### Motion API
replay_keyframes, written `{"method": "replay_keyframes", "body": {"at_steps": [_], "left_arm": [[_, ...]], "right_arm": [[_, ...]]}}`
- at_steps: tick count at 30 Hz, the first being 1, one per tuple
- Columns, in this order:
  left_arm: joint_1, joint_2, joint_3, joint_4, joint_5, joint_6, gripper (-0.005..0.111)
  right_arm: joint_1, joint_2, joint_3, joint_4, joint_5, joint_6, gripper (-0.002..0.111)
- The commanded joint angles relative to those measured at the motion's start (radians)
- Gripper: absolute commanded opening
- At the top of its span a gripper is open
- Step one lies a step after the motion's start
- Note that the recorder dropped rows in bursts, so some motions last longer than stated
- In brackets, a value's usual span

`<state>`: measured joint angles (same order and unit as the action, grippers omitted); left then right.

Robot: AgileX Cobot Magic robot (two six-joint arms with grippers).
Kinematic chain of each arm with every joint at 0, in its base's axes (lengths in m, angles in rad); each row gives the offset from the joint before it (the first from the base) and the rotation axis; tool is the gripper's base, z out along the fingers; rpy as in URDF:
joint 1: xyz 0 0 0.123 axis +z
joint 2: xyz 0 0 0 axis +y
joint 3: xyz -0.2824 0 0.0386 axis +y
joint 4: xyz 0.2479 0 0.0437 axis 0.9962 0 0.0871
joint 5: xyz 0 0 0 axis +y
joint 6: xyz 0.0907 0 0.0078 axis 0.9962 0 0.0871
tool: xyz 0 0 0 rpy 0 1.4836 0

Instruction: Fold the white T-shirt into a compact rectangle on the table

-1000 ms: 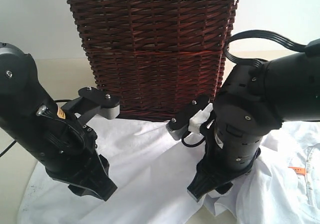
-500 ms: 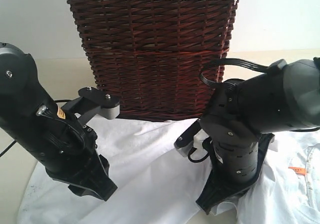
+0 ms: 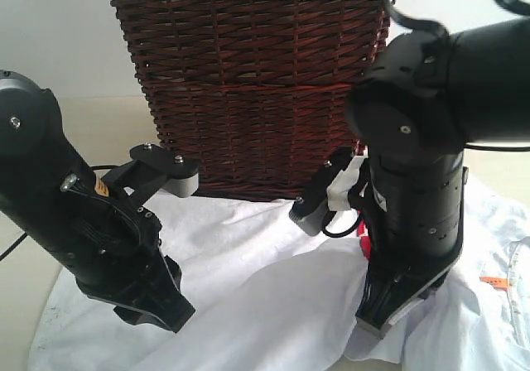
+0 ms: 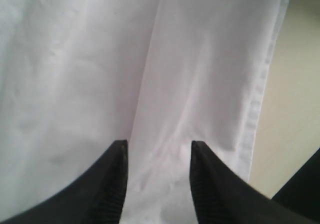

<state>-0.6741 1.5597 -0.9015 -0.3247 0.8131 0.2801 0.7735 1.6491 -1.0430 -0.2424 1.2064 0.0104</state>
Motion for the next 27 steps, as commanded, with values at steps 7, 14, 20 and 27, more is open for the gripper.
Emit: {"method": "replay_keyframes", "body": {"at_steps": [7, 14, 20, 27], "left_arm": [[-0.006, -0.001, 0.002, -0.007, 0.0, 0.01, 0.041], [-0.006, -0.001, 0.002, -0.007, 0.0, 0.01, 0.041], [-0.006, -0.001, 0.002, -0.007, 0.0, 0.01, 0.041], [-0.006, -0.001, 0.002, -0.007, 0.0, 0.01, 0.041]], "right_arm": [[0.0, -0.129, -0.059, 0.283, 0.015, -0.338, 0.0], [0.0, -0.15, -0.061, 0.311, 0.015, -0.393, 0.0], [0.0, -0.172, -0.061, 0.266, 0.015, -0.397, 0.0], [0.0, -0.208, -0.061, 0.034, 0.015, -0.164, 0.0]]}}
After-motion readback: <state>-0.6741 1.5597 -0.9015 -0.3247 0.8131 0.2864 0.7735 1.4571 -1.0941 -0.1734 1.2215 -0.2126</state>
